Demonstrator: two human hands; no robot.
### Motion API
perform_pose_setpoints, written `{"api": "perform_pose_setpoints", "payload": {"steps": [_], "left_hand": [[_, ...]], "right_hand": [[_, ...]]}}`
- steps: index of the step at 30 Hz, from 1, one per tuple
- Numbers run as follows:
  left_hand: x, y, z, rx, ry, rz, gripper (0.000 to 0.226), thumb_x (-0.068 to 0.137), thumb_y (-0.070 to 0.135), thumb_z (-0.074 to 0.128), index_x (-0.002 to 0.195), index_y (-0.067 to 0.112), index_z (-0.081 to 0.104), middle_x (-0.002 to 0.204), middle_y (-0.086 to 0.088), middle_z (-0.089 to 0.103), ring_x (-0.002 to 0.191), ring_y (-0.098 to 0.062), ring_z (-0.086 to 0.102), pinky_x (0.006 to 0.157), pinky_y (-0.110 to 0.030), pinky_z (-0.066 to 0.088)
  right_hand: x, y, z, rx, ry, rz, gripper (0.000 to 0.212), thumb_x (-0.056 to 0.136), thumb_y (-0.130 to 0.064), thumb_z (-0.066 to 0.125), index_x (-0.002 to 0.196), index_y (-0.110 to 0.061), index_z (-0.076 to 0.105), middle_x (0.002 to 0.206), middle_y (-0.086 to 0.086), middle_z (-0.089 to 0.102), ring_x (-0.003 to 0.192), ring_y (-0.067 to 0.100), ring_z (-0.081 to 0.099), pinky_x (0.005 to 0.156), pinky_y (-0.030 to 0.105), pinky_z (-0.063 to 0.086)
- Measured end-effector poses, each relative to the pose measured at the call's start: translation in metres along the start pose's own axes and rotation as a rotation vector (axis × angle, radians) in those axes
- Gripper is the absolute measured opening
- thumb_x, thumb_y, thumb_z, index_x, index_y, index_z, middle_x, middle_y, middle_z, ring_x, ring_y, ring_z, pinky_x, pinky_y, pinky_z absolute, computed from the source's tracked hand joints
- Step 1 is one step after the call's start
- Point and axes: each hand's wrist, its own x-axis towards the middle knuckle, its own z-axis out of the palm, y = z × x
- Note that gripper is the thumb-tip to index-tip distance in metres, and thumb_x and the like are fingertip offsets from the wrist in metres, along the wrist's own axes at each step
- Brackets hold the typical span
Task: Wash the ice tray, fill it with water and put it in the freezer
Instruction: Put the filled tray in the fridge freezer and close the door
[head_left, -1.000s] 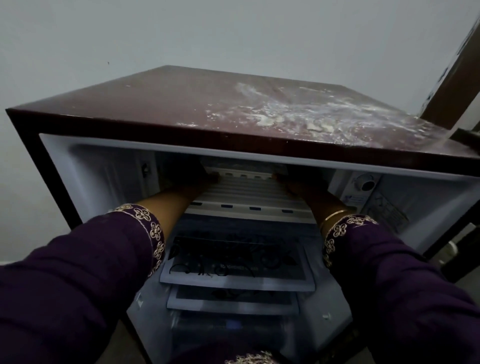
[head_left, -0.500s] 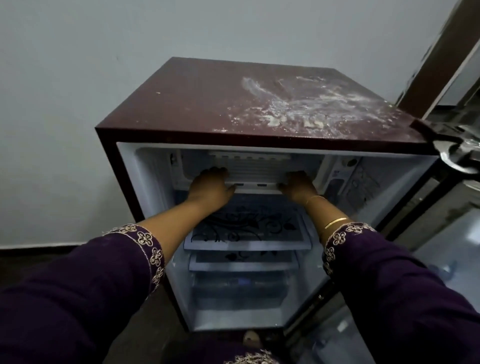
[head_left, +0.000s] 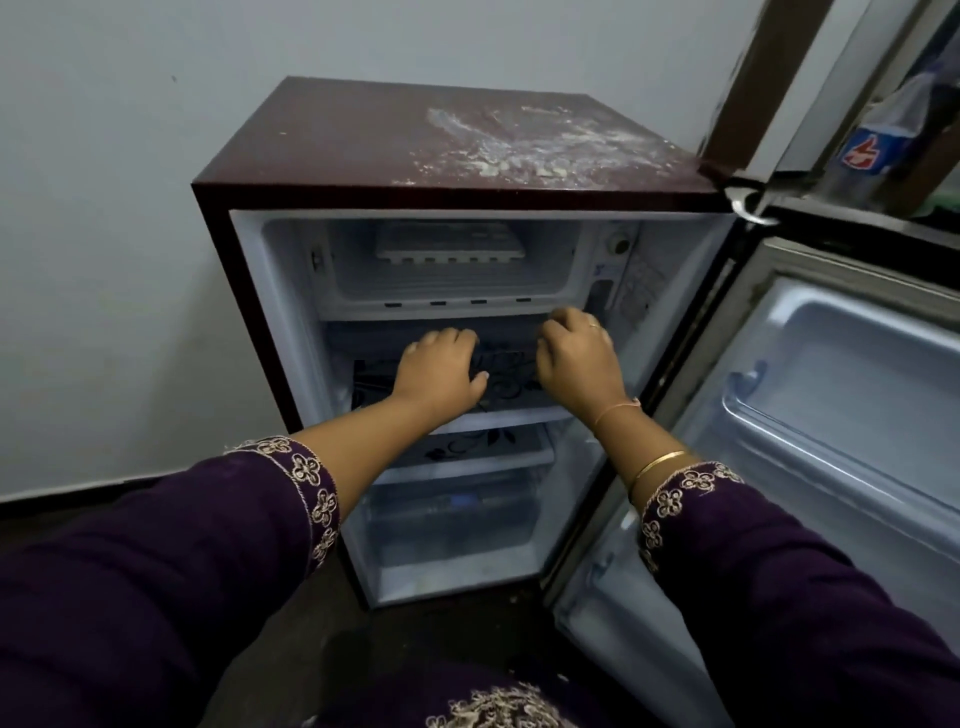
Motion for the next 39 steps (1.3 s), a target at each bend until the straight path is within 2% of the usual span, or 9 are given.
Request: {"api": "perform_pose_setpoints", "payload": {"steps": [4,12,15,18,21,23,27,32,39], "left_hand": [[-0.011,0.037,-0.001,-0.032,0.015,0.042,0.047,0.091,0.039,0.052,0.13,0.014,0.047,0.127,-0.007,0.054,0.119,-0.027,0.048,0.097,-0.039,0.04],[-0.04,0.124,0.006,-0.061,0.013,0.169,0.045,0.089,0.031,0.056,0.13,0.014,0.05,0.135,-0.007,0.049,0.137,-0.027,0.029,0.114,-0.04,0.016],[-0.054,0.168,0.01,-0.137,0.066,0.366,0.035,0.084,0.02,0.061,0.117,0.011,0.061,0.125,-0.01,0.057,0.131,-0.032,0.04,0.11,-0.043,0.026],[-0.061,0.216,0.015,-0.221,0.123,0.449,0.033,0.077,0.015,0.065,0.11,0.008,0.065,0.117,-0.012,0.061,0.12,-0.034,0.051,0.105,-0.045,0.037],[-0.074,0.264,0.017,-0.258,0.025,0.43,0.046,0.086,0.02,0.059,0.13,0.009,0.051,0.141,-0.011,0.045,0.137,-0.031,0.031,0.115,-0.043,0.02],[-0.078,0.289,0.02,-0.2,-0.051,0.444,0.055,0.091,0.022,0.053,0.142,0.011,0.036,0.153,-0.009,0.028,0.145,-0.028,0.015,0.118,-0.041,0.009],[-0.083,0.322,0.022,-0.063,-0.212,0.425,0.067,0.095,0.022,0.046,0.151,0.012,0.012,0.16,-0.007,0.007,0.147,-0.027,-0.002,0.118,-0.044,0.0],[-0.084,0.334,0.023,0.012,-0.237,0.392,0.075,0.09,0.014,0.049,0.152,0.018,0.008,0.159,-0.008,0.009,0.147,-0.03,0.002,0.118,-0.047,0.003],[-0.085,0.33,0.01,0.157,-0.253,0.408,0.082,0.085,0.008,0.053,0.152,0.021,0.008,0.157,-0.009,0.015,0.146,-0.029,0.009,0.119,-0.046,0.008]], "right_hand": [[-0.012,0.004,-0.033,-0.009,0.109,0.02,0.028,0.081,-0.018,0.041,0.08,-0.003,0.065,0.084,0.014,0.062,0.075,0.036,0.058,0.065,0.039,0.048],[-0.063,0.034,-0.098,-0.02,0.166,0.032,0.013,0.082,-0.011,0.053,0.083,-0.003,0.064,0.085,0.013,0.06,0.077,0.033,0.056,0.066,0.037,0.045],[-0.096,0.059,-0.126,0.015,0.172,0.115,0.017,0.083,-0.012,0.052,0.092,-0.004,0.064,0.09,0.014,0.061,0.083,0.034,0.057,0.069,0.036,0.044],[-0.132,0.087,-0.151,-0.006,0.094,0.271,0.031,0.086,-0.016,0.05,0.114,-0.006,0.06,0.111,0.015,0.061,0.1,0.036,0.056,0.083,0.044,0.045],[-0.166,0.115,-0.172,-0.079,-0.054,0.407,0.044,0.09,-0.016,0.052,0.132,-0.005,0.047,0.132,0.014,0.051,0.12,0.033,0.048,0.099,0.044,0.037],[-0.188,0.129,-0.185,-0.119,-0.124,0.452,0.048,0.09,-0.016,0.051,0.136,-0.004,0.042,0.137,0.014,0.047,0.125,0.032,0.044,0.104,0.042,0.034],[-0.215,0.146,-0.202,-0.256,-0.242,0.46,0.051,0.091,-0.019,0.05,0.138,-0.003,0.038,0.14,0.015,0.045,0.13,0.03,0.041,0.109,0.039,0.027],[-0.225,0.146,-0.208,-0.256,-0.24,0.468,0.042,0.088,-0.014,0.049,0.128,-0.005,0.047,0.127,0.012,0.056,0.118,0.029,0.05,0.102,0.037,0.034],[-0.23,0.134,-0.213,-0.252,-0.274,0.463,0.048,0.083,-0.006,0.049,0.131,-0.006,0.043,0.128,0.011,0.055,0.119,0.028,0.049,0.104,0.036,0.033]]}}
